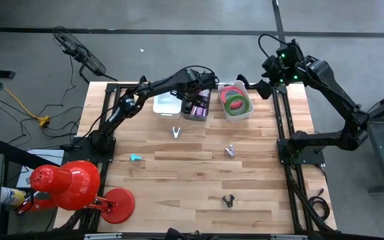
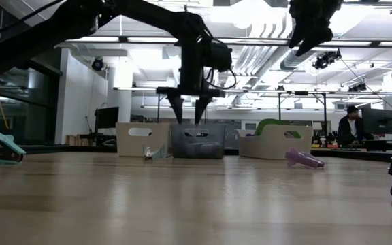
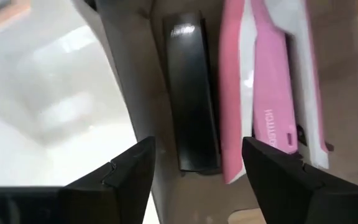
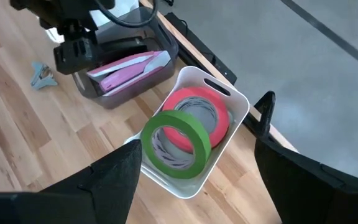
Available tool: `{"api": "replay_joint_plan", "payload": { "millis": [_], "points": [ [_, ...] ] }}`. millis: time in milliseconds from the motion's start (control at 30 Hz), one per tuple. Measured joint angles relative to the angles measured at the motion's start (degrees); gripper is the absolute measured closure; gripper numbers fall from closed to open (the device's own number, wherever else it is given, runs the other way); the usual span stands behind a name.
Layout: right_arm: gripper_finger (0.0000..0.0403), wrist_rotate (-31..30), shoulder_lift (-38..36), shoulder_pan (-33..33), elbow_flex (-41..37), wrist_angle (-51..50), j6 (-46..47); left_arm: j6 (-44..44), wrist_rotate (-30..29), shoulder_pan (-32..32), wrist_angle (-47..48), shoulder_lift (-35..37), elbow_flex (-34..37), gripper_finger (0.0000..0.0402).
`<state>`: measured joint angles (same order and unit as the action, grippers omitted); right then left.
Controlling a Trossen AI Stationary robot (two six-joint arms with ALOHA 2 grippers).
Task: Pick and place Stapler, Stapler remover, tape
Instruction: Put the purple staple remover into the left white bin
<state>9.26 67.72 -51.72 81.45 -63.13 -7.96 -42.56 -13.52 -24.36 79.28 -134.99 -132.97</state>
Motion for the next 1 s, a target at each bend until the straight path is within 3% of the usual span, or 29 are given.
{"api": "replay_joint_plan", "payload": {
  "millis": [167,400,633,1000],
  "points": [
    [0.0098,0.1,0.0,0.02,0.0,-0.48,1.52,3.85,-0.41,0.41,0.44,1.62,-1.52,0.0176],
    [0.0098,-0.29,-0.34,0.02,-1.26,-0.47,4.31,8.23,-5.78,2.05,1.53,5.79,-1.68,0.0177],
    [0.0098,-0.34,-4.13,0.02,-10.22,3.37,9.43,14.16,-8.4,3.54,4.88,8.61,-1.59,0.0177],
    [0.0098,0.32,-16.73,0.56,-23.41,10.99,22.42,20.87,-12.13,5.4,6.18,14.14,-1.61,0.0177]
  ]
}}
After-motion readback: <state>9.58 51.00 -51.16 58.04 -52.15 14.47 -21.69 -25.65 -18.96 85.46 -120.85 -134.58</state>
